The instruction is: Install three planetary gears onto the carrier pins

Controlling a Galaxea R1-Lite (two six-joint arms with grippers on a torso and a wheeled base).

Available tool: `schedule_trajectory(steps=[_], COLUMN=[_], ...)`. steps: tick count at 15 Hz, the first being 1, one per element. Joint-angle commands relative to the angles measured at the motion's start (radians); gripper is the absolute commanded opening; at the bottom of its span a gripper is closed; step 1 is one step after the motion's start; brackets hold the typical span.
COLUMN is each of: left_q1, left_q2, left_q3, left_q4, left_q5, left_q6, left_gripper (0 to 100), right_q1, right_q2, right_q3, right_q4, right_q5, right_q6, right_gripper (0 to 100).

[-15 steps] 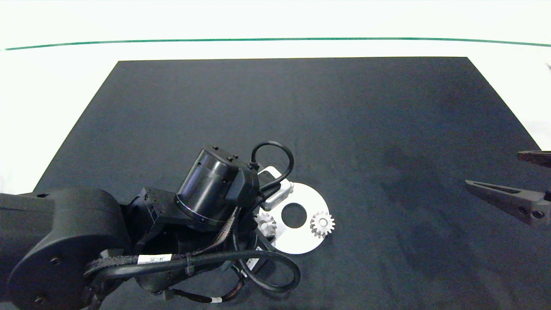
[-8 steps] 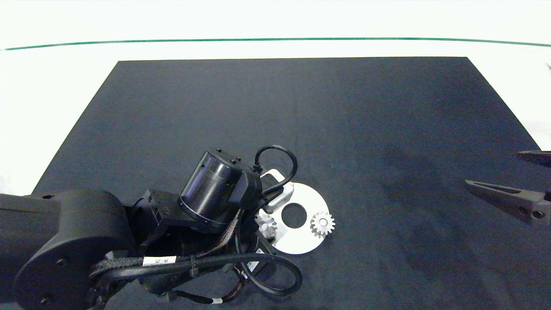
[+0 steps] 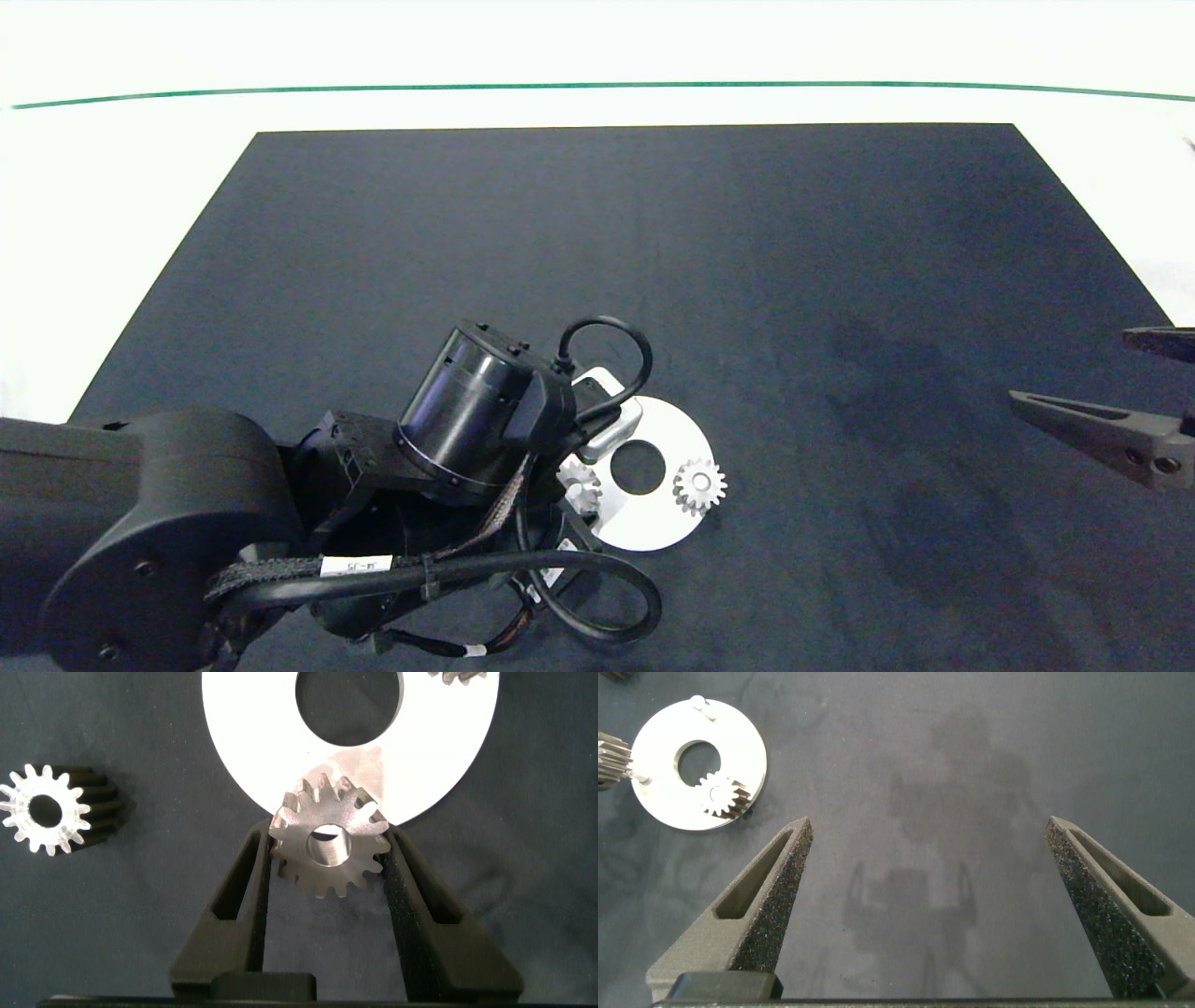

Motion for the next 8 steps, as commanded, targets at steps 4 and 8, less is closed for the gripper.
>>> schedule_trajectory(steps=[4, 8], left_q1=[-0.021, -0.021], left_q2=[0.001, 0.001], left_q3=[-0.002, -0.014], left_q4=[-0.001, -0.001], left_q5=[0.007, 0.007], left_q6=[0.002, 0.002], left_gripper=[22, 22], right_q1=[0.000, 0.000], right_q2=[0.003, 0.004], right_q3=[0.000, 0.001], right_q4=[0.001, 0.002], right_q5=[-0.001, -0.001], right_q6=[-0.001, -0.001], right_gripper=[100, 100])
